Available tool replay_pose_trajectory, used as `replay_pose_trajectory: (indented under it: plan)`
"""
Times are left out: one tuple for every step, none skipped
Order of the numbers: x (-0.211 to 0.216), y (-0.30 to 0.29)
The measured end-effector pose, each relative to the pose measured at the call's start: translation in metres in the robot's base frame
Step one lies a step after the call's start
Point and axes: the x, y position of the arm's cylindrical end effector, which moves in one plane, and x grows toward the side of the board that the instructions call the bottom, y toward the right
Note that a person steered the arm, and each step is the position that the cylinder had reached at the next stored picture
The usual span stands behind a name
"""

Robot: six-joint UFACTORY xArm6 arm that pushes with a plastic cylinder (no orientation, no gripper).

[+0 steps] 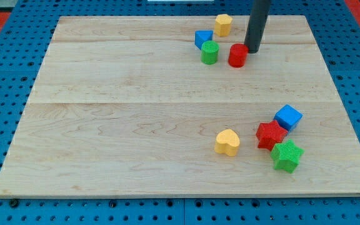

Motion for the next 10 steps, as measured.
replay_pose_trajectory:
  plan:
    - [0.029,-0.03]
    - [0.014,-0.037]
    - [0.014,-0.066]
    - [0.015,-0.093]
    - [0.03,-0.117]
    - [0.1,-0.064]
    - [0.155,-0.011]
    - [0.147,-0.025]
    - [0.099,-0.036]
    - [0.076,-0.07]
